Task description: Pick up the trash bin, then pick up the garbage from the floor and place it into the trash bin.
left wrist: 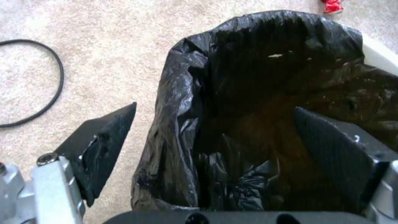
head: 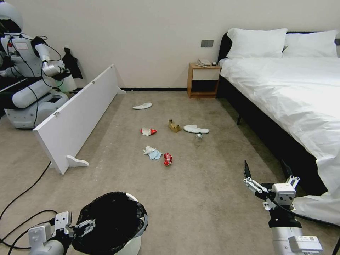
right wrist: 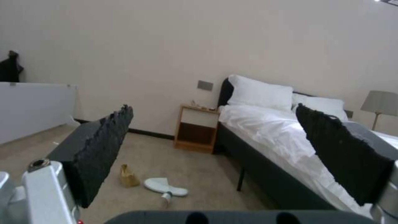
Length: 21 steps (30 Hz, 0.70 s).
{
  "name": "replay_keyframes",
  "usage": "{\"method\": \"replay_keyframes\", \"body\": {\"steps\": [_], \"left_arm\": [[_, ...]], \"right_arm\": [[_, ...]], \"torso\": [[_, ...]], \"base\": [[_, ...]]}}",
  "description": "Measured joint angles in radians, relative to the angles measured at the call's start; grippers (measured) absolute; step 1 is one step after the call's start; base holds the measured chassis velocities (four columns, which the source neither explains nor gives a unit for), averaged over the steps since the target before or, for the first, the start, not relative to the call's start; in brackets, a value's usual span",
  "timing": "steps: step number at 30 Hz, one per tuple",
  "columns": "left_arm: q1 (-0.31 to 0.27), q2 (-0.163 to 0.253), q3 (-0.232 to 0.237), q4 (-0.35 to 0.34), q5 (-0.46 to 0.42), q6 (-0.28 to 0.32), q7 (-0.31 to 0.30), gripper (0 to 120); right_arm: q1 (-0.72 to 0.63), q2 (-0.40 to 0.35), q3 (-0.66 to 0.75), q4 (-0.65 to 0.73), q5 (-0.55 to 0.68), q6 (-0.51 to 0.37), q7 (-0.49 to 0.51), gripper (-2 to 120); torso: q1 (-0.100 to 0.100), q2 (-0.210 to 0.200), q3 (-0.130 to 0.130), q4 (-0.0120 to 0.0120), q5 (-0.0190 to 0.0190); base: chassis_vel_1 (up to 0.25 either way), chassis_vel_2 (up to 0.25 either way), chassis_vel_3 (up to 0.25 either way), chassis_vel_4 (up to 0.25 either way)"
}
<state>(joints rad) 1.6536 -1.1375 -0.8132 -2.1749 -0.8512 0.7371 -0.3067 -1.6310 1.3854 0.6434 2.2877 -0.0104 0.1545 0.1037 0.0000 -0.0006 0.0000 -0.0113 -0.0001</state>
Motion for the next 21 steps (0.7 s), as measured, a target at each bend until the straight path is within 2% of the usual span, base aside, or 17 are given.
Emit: {"method": "replay_keyframes", "body": {"steps": [7, 16, 21], "left_arm": [[-0.017, 0.005, 0.007, 0.008, -0.033, 0.003, -0.048, 100], [-0.042, 0.006, 0.012, 0.040, -0.022, 0.002, -0.054, 100], [-0.048, 0.008, 0.013, 0.069, -0.001, 0.001, -0.036, 100]], "right_arm": [[-0.002, 0.002, -0.004, 0.001, 0.001, 0.000, 0.000, 100], [0.003, 0.007, -0.021, -0.007, -0.001, 0.000, 0.000, 100], [0.003, 0.005, -0.019, -0.006, 0.000, 0.000, 0.000, 100]], "torso": [[0.000, 0.000, 0.000, 0.0001, 0.0000], [0.000, 0.000, 0.000, 0.0001, 0.0000], [0.000, 0.000, 0.000, 0.0000, 0.0000]], "base": [[0.000, 0.000, 0.000, 0.000], [0.000, 0.000, 0.000, 0.000], [0.000, 0.000, 0.000, 0.000]]}}
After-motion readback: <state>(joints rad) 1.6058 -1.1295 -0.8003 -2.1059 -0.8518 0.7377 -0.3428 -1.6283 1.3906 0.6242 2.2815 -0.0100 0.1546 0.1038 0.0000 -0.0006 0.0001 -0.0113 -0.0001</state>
